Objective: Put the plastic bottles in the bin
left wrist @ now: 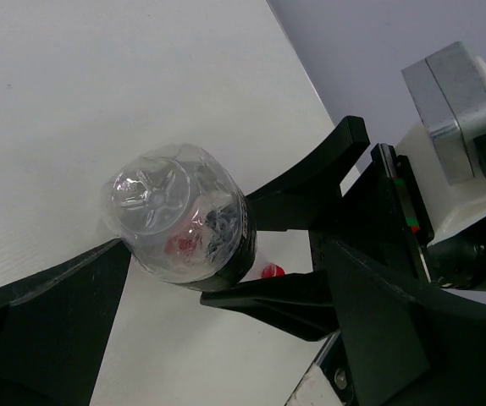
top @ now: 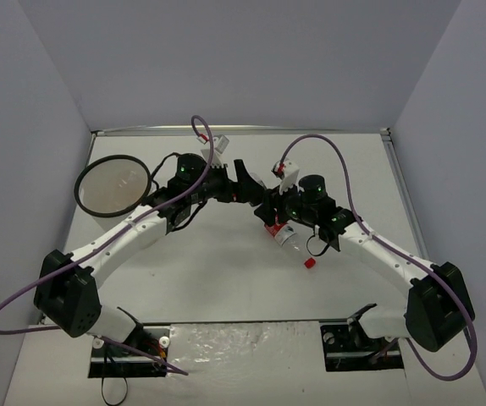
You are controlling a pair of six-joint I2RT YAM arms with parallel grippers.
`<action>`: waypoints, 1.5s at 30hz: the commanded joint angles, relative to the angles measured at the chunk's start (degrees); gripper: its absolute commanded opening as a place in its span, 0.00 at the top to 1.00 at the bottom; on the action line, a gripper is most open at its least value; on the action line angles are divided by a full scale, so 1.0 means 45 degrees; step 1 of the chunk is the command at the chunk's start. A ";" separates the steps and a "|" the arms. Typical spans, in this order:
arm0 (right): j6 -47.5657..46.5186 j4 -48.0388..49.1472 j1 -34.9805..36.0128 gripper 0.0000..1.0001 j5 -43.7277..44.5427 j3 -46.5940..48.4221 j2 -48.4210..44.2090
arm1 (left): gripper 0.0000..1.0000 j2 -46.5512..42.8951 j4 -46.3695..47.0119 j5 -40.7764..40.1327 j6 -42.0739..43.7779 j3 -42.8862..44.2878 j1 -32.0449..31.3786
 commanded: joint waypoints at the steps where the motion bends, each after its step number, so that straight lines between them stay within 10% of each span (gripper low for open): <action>1: -0.0187 0.1978 0.0203 0.68 -0.1270 0.0243 -0.0541 | 0.03 -0.0278 0.1568 -0.0505 -0.0535 0.0695 -0.0580; 11: 0.0624 0.4166 0.0217 0.68 -0.1345 -0.1250 -0.2868 | 0.03 -0.0330 0.1236 -0.1436 -0.0271 0.0700 -0.0801; 18: 0.0697 0.3984 0.0216 0.67 -0.1422 -0.1198 -0.2705 | 0.51 -0.0417 0.1495 -0.1351 -0.0385 0.0585 -0.0844; 22: 0.0374 0.3450 0.0229 0.56 -0.0766 -0.1120 -0.2430 | 0.71 -0.0564 0.1669 -0.1420 -0.0423 0.0462 -0.0844; 29: 0.0590 0.2686 0.0233 0.04 -0.0127 -0.0842 -0.2093 | 0.99 -0.0546 0.0969 -0.2177 0.0027 0.1019 -0.0785; 45: 0.0522 0.0491 0.0146 0.00 0.3488 -0.0695 -0.2984 | 1.00 -0.3214 -0.2228 -0.4944 0.2388 0.1688 0.1511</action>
